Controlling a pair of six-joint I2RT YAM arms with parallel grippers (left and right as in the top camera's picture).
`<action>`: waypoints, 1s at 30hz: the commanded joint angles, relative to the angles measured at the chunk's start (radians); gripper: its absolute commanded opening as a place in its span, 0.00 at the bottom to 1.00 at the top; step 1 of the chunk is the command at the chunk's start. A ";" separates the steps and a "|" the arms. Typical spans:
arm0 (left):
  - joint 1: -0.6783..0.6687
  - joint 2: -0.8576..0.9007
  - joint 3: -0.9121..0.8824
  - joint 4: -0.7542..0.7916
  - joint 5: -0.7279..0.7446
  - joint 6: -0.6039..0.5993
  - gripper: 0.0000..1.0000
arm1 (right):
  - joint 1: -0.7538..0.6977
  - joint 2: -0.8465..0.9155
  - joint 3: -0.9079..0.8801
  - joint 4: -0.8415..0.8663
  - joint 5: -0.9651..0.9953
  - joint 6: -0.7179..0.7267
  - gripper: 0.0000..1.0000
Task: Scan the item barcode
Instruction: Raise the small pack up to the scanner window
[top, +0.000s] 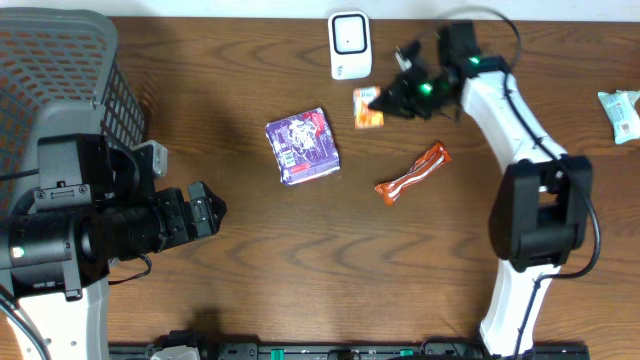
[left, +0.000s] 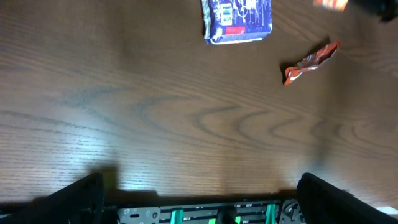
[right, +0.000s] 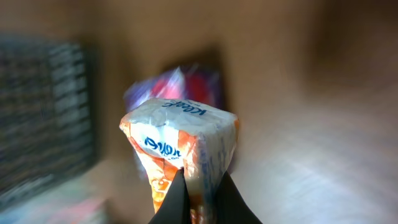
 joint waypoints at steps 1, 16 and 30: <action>0.003 0.001 -0.002 -0.003 0.005 0.005 0.98 | 0.086 -0.083 0.140 0.044 0.621 0.030 0.01; 0.003 0.001 -0.002 -0.003 0.005 0.005 0.98 | 0.258 0.107 0.146 0.723 1.171 -0.209 0.01; 0.003 0.001 -0.002 -0.003 0.005 0.005 0.98 | 0.220 0.134 0.146 0.764 1.238 -0.210 0.01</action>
